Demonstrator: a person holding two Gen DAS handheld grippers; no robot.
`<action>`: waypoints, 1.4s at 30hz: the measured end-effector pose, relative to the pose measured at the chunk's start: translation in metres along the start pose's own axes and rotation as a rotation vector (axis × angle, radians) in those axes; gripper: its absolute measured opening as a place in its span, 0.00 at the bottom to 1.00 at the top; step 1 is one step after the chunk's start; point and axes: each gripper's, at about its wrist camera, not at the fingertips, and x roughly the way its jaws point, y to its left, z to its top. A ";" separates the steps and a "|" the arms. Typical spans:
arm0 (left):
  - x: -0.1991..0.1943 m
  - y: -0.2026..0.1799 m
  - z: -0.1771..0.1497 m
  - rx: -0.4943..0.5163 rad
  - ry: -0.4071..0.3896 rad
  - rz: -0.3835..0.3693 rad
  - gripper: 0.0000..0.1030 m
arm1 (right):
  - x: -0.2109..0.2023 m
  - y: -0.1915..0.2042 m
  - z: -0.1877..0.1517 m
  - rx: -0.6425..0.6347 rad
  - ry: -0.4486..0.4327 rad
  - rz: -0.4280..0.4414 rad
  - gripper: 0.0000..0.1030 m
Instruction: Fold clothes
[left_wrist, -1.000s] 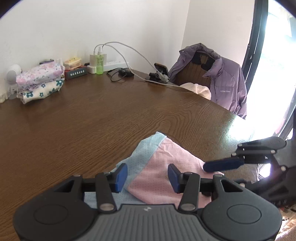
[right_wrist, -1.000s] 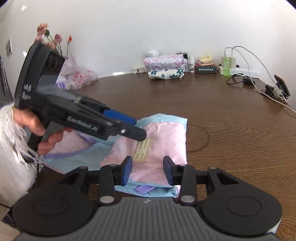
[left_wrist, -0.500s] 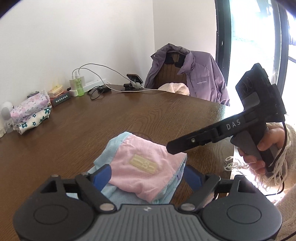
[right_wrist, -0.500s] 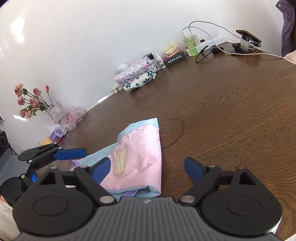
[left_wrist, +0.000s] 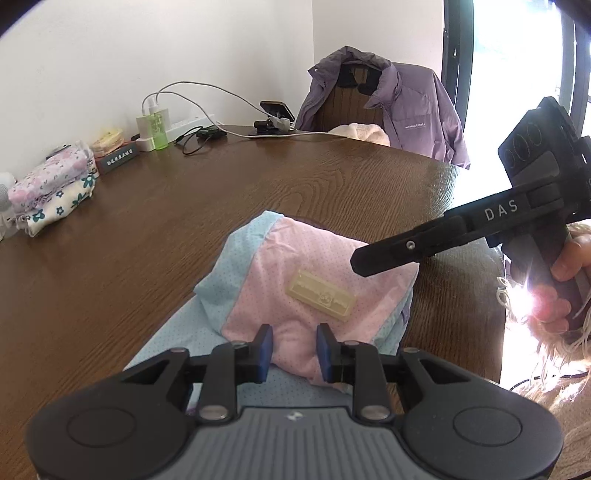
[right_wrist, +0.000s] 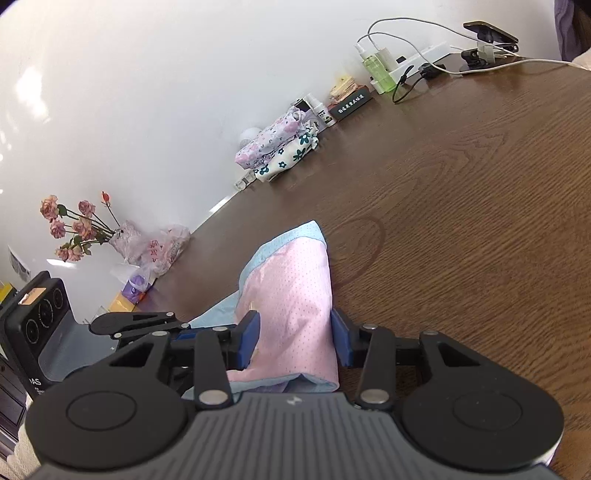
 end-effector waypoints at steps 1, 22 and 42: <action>0.000 0.000 0.000 0.000 -0.002 0.001 0.23 | 0.001 -0.001 -0.001 0.013 0.005 -0.002 0.24; -0.045 -0.013 -0.021 -0.043 -0.024 0.035 0.51 | 0.013 0.148 -0.019 -1.242 0.168 -0.449 0.09; -0.068 0.011 -0.017 -0.145 -0.147 0.035 0.51 | -0.017 0.125 0.004 -0.637 0.087 -0.145 0.37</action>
